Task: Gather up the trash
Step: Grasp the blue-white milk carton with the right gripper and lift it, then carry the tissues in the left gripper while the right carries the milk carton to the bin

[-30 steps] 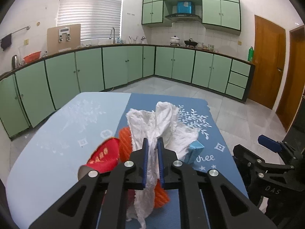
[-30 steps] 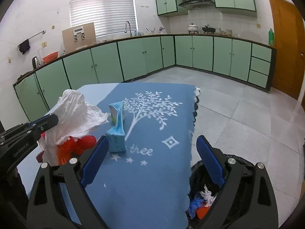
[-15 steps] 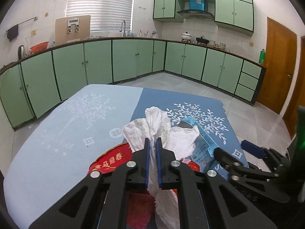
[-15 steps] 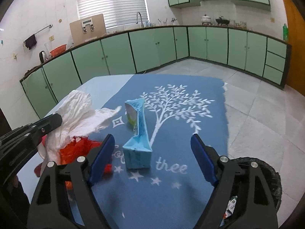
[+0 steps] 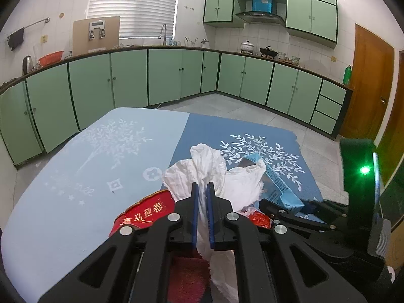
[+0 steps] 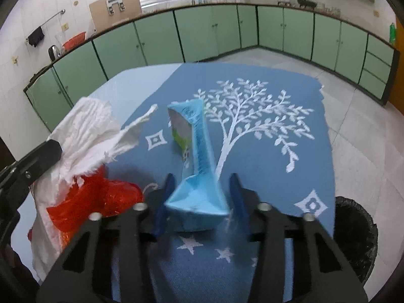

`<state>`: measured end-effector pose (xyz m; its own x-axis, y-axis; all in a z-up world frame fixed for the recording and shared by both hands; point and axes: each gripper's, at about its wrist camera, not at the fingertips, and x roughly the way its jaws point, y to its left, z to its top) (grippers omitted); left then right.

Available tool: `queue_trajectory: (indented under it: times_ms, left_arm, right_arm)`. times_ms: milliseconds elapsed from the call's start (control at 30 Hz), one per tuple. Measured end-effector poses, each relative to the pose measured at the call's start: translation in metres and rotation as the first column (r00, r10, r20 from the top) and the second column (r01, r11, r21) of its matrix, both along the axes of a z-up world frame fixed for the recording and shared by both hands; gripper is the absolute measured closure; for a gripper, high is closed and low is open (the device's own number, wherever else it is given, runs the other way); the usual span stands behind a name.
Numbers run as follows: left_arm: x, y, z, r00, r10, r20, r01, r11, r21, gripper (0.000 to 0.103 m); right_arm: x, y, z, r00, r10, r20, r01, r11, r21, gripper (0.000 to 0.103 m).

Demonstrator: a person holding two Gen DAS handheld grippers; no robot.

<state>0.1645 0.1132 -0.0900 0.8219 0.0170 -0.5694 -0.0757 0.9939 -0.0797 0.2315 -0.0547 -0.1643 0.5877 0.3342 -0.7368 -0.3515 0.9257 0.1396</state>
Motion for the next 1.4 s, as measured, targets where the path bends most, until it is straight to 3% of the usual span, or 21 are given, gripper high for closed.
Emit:
queue_trajectory:
  times_ms: [567, 867, 1000, 1100, 1167, 1333, 1367, 1400]
  left_arm:
    - [-0.018, -0.012, 0.027, 0.997, -0.025, 0.07, 0.026, 1.0, -0.006, 0.096]
    - [-0.025, -0.013, 0.029, 0.997, -0.04, 0.065, 0.041, 0.999, -0.018, 0.096]
    - [-0.024, -0.013, 0.017, 0.999, -0.041, 0.027, 0.041, 0.999, -0.026, 0.096]
    - [-0.023, -0.014, 0.013, 0.999, -0.041, 0.019, 0.042, 0.999, -0.025, 0.096]
    - [-0.022, -0.013, 0.013, 0.999, -0.042, 0.019, 0.042, 0.999, -0.026, 0.096]
    - [-0.02, -0.009, 0.014, 0.999, -0.043, 0.018, 0.043, 0.999, -0.033, 0.096]
    - [-0.02, -0.009, 0.015, 0.999, -0.043, 0.019, 0.043, 0.999, -0.033, 0.096]
    - [-0.02, -0.009, 0.015, 0.999, -0.043, 0.021, 0.043, 0.998, -0.034, 0.096]
  right_arm:
    - [-0.026, -0.031, 0.048, 0.995, -0.029, 0.096, 0.025, 0.999, 0.047, 0.071]
    - [-0.045, -0.04, 0.028, 0.999, -0.036, 0.026, 0.035, 0.999, 0.026, 0.071]
    - [-0.044, -0.039, 0.024, 0.999, -0.04, 0.011, 0.04, 0.999, 0.007, 0.068]
    - [-0.037, -0.038, 0.026, 0.999, -0.054, 0.009, 0.053, 0.999, 0.007, 0.053]
    - [-0.032, -0.038, 0.026, 0.999, -0.049, 0.01, 0.049, 0.999, -0.004, 0.053]
    - [-0.023, -0.034, 0.022, 0.999, -0.029, -0.014, 0.028, 0.999, -0.027, 0.082]
    - [-0.022, -0.033, 0.022, 1.0, -0.022, -0.017, 0.022, 0.999, -0.032, 0.095]
    - [-0.023, -0.034, 0.023, 1.0, -0.021, -0.014, 0.021, 0.999, -0.029, 0.095]
